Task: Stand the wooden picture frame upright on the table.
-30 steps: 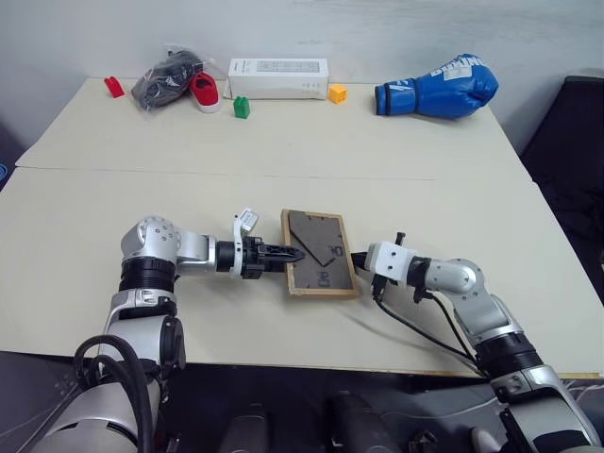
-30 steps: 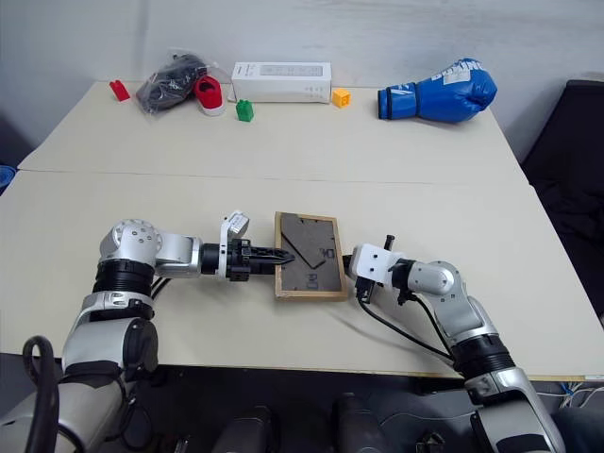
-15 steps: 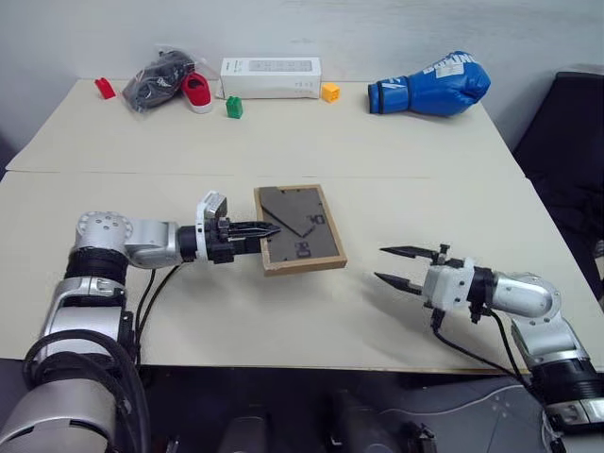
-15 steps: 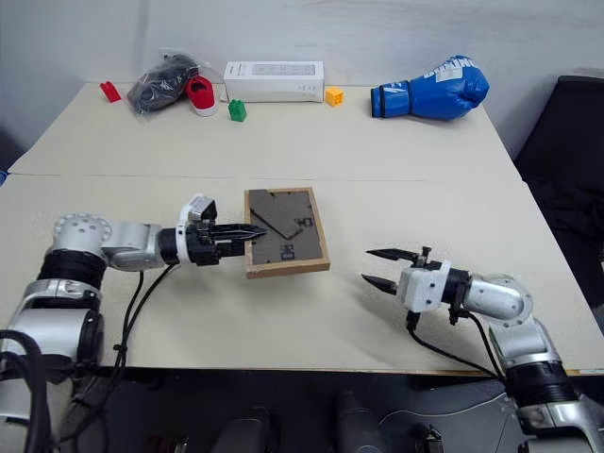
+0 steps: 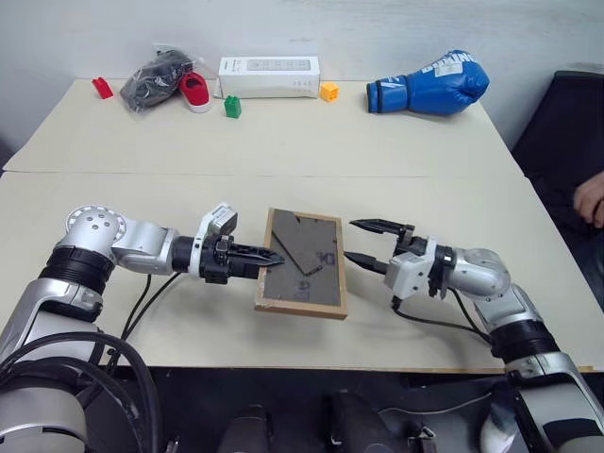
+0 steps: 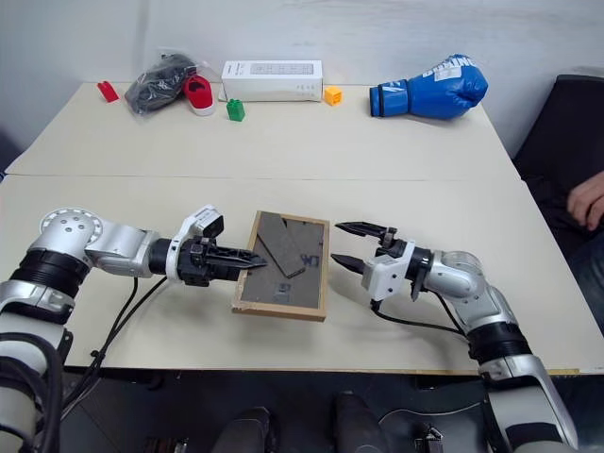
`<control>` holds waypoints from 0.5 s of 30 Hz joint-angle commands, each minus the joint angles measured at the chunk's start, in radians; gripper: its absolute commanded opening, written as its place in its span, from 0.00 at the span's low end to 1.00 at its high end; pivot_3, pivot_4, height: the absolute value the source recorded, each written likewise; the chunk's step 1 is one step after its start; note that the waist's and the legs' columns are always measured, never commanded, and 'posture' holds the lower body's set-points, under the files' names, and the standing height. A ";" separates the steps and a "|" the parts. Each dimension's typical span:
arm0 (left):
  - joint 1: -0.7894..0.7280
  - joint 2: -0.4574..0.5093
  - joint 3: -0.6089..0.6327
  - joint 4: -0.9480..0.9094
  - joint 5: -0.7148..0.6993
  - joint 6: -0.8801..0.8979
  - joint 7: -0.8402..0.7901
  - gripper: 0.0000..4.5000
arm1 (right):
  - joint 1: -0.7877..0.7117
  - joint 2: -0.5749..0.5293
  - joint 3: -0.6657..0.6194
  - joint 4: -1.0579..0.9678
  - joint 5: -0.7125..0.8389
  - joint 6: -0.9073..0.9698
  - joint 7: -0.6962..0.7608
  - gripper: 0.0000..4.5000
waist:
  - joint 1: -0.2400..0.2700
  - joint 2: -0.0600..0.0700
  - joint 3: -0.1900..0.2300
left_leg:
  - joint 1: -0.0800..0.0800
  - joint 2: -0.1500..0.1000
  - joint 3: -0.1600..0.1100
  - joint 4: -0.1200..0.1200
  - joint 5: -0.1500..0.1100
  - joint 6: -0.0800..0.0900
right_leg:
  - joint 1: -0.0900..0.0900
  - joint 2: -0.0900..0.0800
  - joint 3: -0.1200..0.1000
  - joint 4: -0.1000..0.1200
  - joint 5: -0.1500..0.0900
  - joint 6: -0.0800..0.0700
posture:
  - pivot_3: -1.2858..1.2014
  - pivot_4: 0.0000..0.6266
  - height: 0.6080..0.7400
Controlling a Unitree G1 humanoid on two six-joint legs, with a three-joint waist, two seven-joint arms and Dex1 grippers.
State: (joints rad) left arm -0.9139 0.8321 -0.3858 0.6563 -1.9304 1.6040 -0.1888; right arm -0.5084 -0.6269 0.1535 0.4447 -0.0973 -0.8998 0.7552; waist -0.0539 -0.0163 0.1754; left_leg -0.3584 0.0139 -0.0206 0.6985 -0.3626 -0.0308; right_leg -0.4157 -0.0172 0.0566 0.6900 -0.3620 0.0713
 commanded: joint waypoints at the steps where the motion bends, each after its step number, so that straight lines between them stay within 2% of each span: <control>1: 0.026 0.005 0.083 -0.027 -0.041 -0.017 0.030 0.28 | -0.004 -0.097 -0.062 -0.006 0.166 0.054 0.090 0.67 | 0.000 0.000 0.000 | 0.000 0.000 0.000 0.000 0.000 0.000 | 0.000 0.000 0.000 0.000 0.000 0.000 | 0.52 0.24 1.00; 3: 0.041 -0.001 0.100 -0.036 -0.042 -0.019 0.047 0.28 | -0.020 -0.112 -0.073 -0.045 0.250 0.120 0.133 0.67 | 0.001 0.000 0.000 | 0.000 0.000 0.000 0.000 0.000 0.000 | 0.000 0.000 0.000 0.000 0.000 0.000 | 0.52 0.24 1.00; 6: 0.057 -0.013 0.115 -0.052 -0.042 -0.028 0.084 0.28 | -0.057 -0.110 -0.064 -0.166 0.413 0.335 0.239 0.67 | -0.006 0.001 0.001 | 0.000 0.000 -0.001 0.000 0.000 0.000 | 0.000 0.001 0.001 0.001 0.000 0.000 | 0.52 0.24 1.00; 8: 0.067 -0.028 0.128 -0.070 -0.042 -0.037 0.099 0.28 | -0.080 -0.111 -0.036 -0.320 0.590 0.690 0.277 0.67 | -0.005 0.001 0.001 | 0.000 0.000 -0.003 0.000 0.000 0.000 | 0.000 0.002 0.001 0.001 0.000 0.000 | 0.52 0.24 1.00; 10: 0.080 -0.040 0.142 -0.108 -0.031 -0.045 0.108 0.28 | -0.137 -0.104 -0.008 -0.447 0.798 1.109 0.235 0.67 | -0.003 0.001 0.001 | -0.001 0.000 -0.005 -0.001 0.000 -0.001 | -0.001 0.002 0.001 0.001 0.000 0.000 | 0.52 0.24 1.00; 11: 0.088 -0.043 0.150 -0.128 -0.023 -0.048 0.110 0.28 | -0.162 -0.103 0.001 -0.484 0.868 1.258 0.222 0.67 | -0.002 0.001 0.001 | -0.002 0.000 -0.006 -0.001 0.000 -0.001 | -0.001 0.002 0.000 0.001 0.000 0.000 | 0.52 0.24 1.00; 15: 0.119 -0.055 0.190 -0.219 0.041 -0.068 0.099 0.28 | -0.283 -0.025 0.010 -0.463 0.930 1.575 0.137 0.67 | 0.005 0.001 0.001 | -0.010 0.000 -0.009 0.002 0.000 -0.001 | -0.008 0.001 -0.002 0.001 0.000 0.000 | 0.52 0.24 1.00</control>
State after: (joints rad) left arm -0.7968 0.7775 -0.2431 0.4919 -1.8981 1.5435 -0.0694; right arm -0.7636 -0.6579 0.1575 -0.0205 0.7960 0.5466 0.9228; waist -0.0492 -0.0150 0.1760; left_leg -0.3730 0.0119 -0.0297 0.7013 -0.3623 -0.0320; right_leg -0.4279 -0.0175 0.0548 0.6929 -0.3620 0.0709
